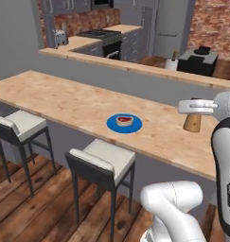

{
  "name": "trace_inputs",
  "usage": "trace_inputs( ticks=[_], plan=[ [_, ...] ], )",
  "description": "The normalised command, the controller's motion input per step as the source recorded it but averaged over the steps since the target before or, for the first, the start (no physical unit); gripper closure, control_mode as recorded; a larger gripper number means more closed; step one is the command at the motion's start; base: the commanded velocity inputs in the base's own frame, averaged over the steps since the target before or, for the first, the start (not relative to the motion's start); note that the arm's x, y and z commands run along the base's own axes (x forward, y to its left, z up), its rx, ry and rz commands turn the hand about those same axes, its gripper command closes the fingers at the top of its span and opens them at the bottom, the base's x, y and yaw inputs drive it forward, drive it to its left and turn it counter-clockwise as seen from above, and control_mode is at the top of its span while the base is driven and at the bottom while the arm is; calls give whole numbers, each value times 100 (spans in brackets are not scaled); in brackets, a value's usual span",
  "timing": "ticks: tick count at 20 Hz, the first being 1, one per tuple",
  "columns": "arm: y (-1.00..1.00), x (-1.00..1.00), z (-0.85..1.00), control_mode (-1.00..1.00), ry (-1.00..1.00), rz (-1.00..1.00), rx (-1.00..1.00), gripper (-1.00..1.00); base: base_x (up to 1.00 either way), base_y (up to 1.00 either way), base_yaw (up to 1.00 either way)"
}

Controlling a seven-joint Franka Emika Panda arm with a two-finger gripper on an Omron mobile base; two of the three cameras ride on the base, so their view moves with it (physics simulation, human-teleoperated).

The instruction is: Retrieve the shaker from the cabinet and place it next the steak on a plate on the dining table.

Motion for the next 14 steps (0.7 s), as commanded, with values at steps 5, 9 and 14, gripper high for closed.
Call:
trace_inputs(
  ticks=[5,9,14],
  plan=[
    [0,0,0,100,0,0,0,100,64,19,-24],
    [0,0,0,100,0,0,0,100,49,42,-26],
    [0,0,0,100,0,0,0,100,32,34,-30]
  ],
)
